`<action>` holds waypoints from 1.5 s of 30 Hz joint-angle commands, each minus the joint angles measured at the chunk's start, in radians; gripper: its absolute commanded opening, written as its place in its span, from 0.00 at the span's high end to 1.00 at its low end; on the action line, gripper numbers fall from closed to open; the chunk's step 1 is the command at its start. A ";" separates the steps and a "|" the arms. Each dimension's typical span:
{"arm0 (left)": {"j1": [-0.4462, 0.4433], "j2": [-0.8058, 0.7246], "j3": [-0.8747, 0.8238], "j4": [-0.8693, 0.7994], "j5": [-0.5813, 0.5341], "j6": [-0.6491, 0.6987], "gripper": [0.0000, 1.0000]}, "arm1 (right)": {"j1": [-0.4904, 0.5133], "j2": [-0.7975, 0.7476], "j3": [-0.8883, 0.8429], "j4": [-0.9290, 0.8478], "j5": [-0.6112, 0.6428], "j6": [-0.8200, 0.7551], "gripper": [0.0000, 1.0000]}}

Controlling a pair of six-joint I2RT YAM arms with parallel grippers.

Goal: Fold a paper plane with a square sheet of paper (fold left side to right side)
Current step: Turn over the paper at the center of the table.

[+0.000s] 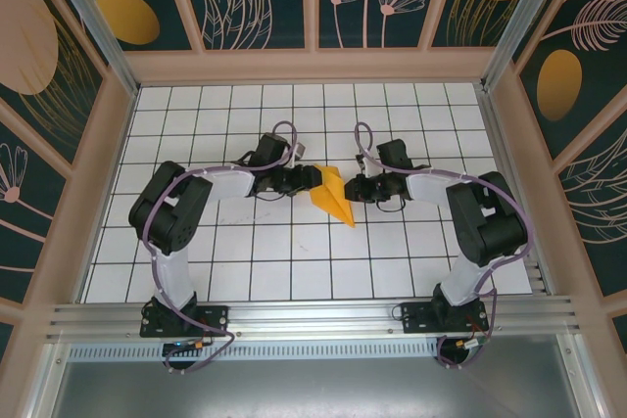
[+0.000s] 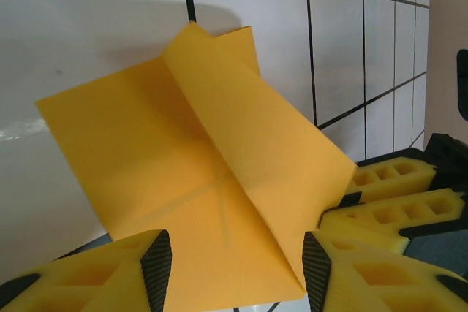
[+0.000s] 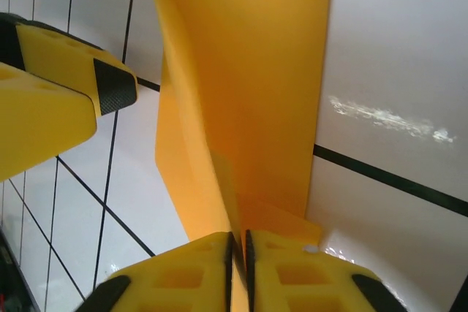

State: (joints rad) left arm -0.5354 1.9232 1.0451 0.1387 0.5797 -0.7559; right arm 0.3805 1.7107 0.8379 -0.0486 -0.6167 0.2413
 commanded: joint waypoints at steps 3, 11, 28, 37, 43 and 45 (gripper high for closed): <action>-0.017 0.042 0.061 0.031 0.023 -0.021 0.46 | -0.015 0.013 0.009 0.013 0.012 -0.007 0.85; -0.032 0.123 0.139 0.036 0.028 -0.035 0.51 | -0.022 0.011 -0.008 0.027 -0.012 -0.001 0.85; -0.032 0.046 0.165 0.079 0.046 -0.047 0.91 | -0.170 -0.246 -0.147 0.108 -0.181 0.057 0.47; -0.032 -0.109 0.329 -0.071 0.033 0.022 0.89 | -0.241 -0.428 -0.334 0.497 -0.493 0.277 0.08; -0.032 -0.177 0.380 -0.053 0.089 0.001 0.88 | -0.240 -0.488 -0.348 0.634 -0.556 0.368 0.01; -0.032 -0.195 0.376 -0.022 0.126 -0.022 0.88 | -0.233 -0.487 -0.355 0.710 -0.573 0.416 0.01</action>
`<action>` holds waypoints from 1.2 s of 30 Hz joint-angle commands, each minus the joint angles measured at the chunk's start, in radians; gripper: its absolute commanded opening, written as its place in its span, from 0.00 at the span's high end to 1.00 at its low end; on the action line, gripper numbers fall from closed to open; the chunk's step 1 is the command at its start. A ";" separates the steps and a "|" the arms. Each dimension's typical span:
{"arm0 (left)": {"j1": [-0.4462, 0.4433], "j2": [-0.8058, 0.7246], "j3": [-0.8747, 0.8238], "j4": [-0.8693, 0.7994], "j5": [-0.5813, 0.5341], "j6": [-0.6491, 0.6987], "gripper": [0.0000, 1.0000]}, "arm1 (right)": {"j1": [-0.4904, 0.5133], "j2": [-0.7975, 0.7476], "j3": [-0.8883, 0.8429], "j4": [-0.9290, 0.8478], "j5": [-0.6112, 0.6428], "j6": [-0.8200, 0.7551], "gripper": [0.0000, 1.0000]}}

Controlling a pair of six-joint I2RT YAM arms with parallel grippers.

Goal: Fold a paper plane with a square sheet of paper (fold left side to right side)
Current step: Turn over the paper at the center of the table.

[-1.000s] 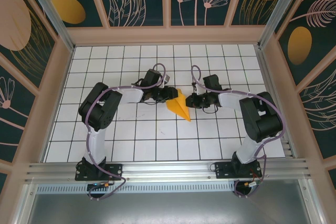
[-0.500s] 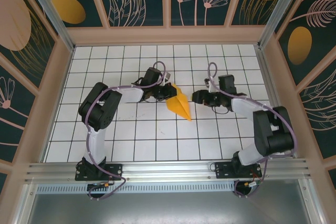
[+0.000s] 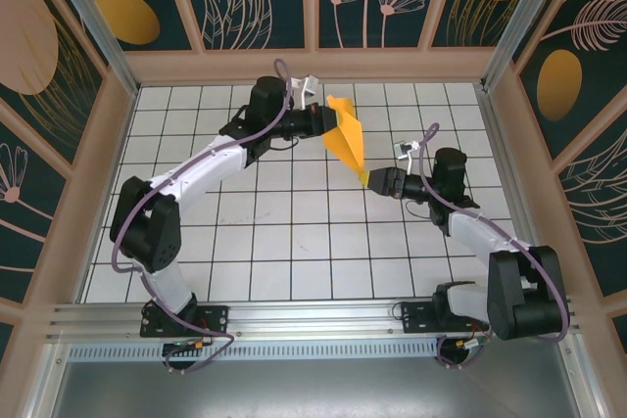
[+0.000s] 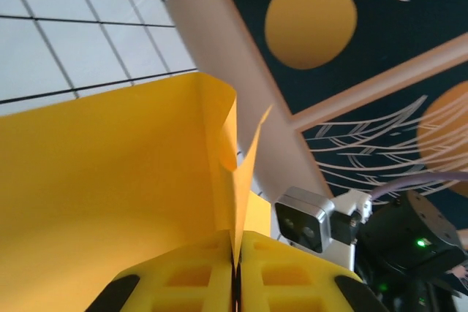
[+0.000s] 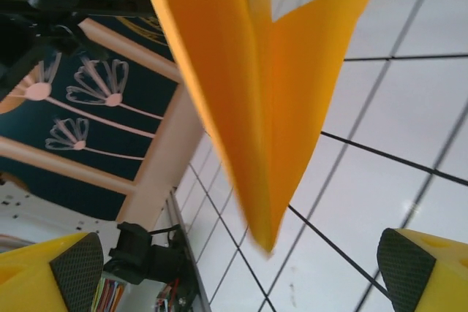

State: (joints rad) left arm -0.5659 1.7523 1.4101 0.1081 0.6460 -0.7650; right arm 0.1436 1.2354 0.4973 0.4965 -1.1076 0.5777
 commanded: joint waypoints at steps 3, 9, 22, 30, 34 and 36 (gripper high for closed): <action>-0.002 -0.033 0.000 0.035 0.099 -0.036 0.88 | 0.022 -0.006 -0.002 0.216 -0.077 0.113 0.01; -0.001 -0.070 -0.039 0.118 0.176 -0.092 0.87 | 0.051 0.047 0.045 0.368 -0.061 0.233 0.03; -0.002 -0.067 -0.106 0.153 0.216 -0.102 0.84 | 0.073 0.049 0.080 0.393 -0.027 0.269 0.50; 0.048 -0.097 -0.102 -0.041 0.101 0.048 0.59 | 0.073 -0.009 0.115 0.075 0.062 0.079 0.77; 0.103 -0.181 -0.153 -0.146 -0.033 0.133 0.50 | 0.085 -0.028 0.185 -0.227 0.189 -0.112 0.78; 0.121 -0.247 -0.185 -0.209 -0.161 0.185 0.46 | 0.112 -0.033 0.250 -0.422 0.333 -0.223 0.81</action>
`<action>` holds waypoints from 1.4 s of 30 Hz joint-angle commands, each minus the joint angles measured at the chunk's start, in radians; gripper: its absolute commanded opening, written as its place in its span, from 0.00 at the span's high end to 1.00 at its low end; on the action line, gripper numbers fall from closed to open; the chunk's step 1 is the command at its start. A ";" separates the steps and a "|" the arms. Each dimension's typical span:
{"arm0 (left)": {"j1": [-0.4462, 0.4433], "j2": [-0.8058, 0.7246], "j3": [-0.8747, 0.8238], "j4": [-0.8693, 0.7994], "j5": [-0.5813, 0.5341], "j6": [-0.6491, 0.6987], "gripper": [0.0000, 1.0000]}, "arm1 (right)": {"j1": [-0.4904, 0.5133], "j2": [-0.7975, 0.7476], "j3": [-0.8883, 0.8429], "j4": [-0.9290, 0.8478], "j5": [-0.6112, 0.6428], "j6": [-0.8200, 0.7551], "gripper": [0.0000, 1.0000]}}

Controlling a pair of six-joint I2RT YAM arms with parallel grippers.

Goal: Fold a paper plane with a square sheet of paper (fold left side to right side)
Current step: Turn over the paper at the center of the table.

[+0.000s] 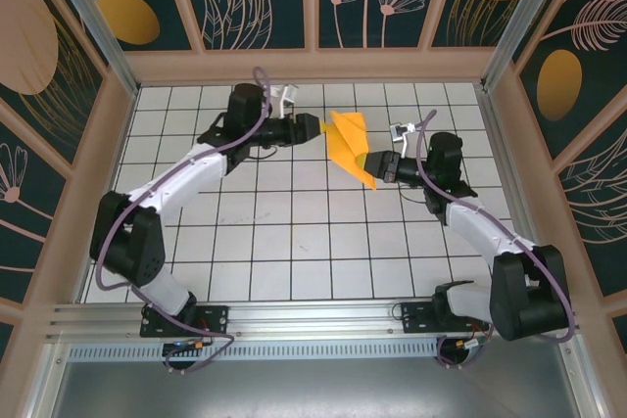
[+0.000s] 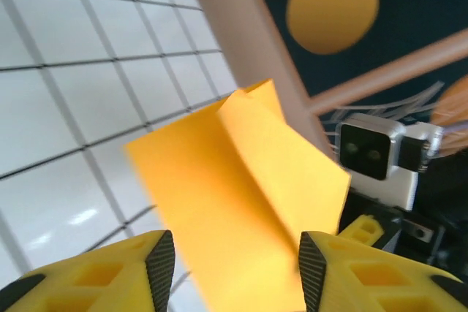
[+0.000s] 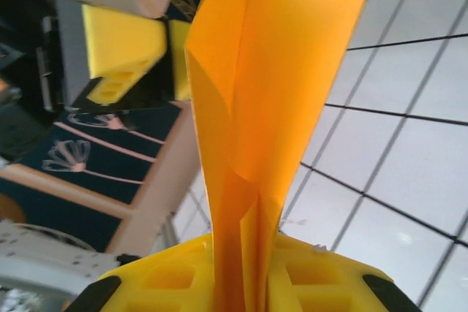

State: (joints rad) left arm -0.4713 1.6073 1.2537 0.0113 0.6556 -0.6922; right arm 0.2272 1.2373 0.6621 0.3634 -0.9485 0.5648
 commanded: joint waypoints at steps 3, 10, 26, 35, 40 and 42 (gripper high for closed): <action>0.030 -0.216 -0.090 -0.175 -0.411 0.168 0.42 | 0.134 -0.030 0.194 -0.551 0.504 -0.332 0.81; 0.030 -0.459 -0.296 -0.121 -0.714 0.142 0.37 | 0.487 0.143 0.458 -0.968 1.287 -0.348 0.83; 0.030 -0.728 -0.456 -0.134 -0.945 0.126 0.32 | 0.835 0.829 0.869 -1.370 1.873 -0.404 0.80; 0.030 -0.703 -0.456 -0.132 -0.933 0.135 0.30 | 0.877 0.924 0.872 -1.323 1.781 -0.423 0.64; 0.030 -0.683 -0.454 -0.133 -0.910 0.131 0.28 | 0.890 0.836 0.835 -1.271 1.625 -0.426 0.42; 0.030 -0.675 -0.457 -0.131 -0.897 0.123 0.27 | 0.894 0.772 0.807 -1.239 1.545 -0.420 0.33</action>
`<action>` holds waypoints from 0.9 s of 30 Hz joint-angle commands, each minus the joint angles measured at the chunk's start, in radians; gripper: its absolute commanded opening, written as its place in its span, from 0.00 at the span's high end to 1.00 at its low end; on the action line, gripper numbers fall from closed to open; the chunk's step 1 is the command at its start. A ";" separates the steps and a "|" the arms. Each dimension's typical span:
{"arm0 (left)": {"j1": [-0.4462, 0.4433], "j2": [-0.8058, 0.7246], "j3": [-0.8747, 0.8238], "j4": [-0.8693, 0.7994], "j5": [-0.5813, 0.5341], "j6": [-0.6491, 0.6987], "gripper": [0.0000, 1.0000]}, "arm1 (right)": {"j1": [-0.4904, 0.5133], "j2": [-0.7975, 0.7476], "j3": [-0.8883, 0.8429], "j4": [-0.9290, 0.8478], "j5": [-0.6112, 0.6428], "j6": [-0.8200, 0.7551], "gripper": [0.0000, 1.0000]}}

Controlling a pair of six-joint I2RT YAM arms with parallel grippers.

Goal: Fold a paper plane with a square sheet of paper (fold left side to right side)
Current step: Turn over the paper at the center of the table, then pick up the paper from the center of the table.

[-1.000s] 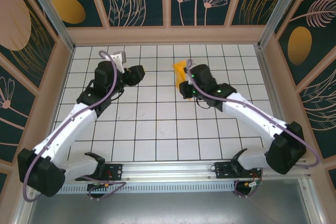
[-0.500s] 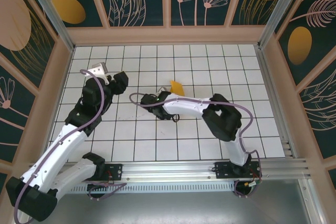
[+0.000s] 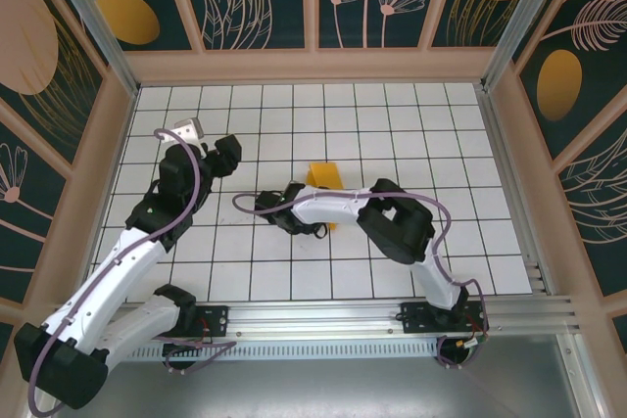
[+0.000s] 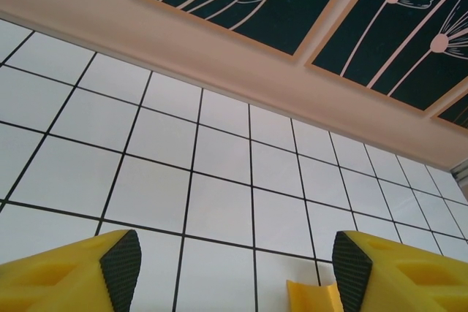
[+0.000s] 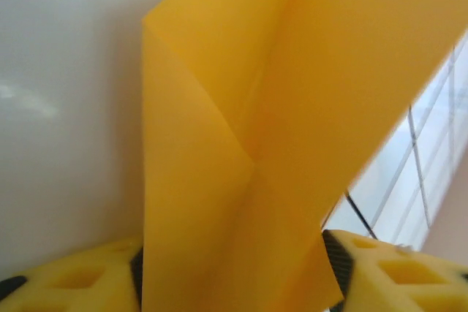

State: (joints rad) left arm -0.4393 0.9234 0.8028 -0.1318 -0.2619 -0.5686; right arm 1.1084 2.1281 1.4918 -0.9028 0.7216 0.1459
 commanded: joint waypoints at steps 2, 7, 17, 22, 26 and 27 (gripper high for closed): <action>-0.003 0.018 -0.020 0.024 0.045 -0.021 0.26 | 0.013 -0.201 -0.061 0.059 -0.201 0.012 0.22; -0.002 0.097 -0.084 0.128 0.245 -0.085 0.26 | -0.032 -0.397 -0.157 0.126 -0.316 0.061 0.12; -0.057 0.521 -0.005 0.297 0.672 -0.168 0.32 | -0.482 -0.886 -0.611 0.702 -0.904 0.155 0.08; -0.118 0.693 0.077 0.281 0.702 -0.185 0.32 | -0.661 -0.929 -0.749 0.851 -1.070 0.233 0.08; -0.147 0.826 0.142 0.277 0.713 -0.200 0.33 | -0.708 -0.920 -0.792 0.873 -1.112 0.244 0.08; -0.149 0.854 0.155 0.280 0.718 -0.203 0.34 | -0.712 -0.918 -0.799 0.878 -1.119 0.242 0.08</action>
State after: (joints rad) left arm -0.5793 1.7042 0.9131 0.1253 0.4164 -0.7464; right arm 0.4084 1.2076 0.7147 -0.1215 -0.2939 0.3580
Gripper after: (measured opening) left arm 0.669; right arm 0.924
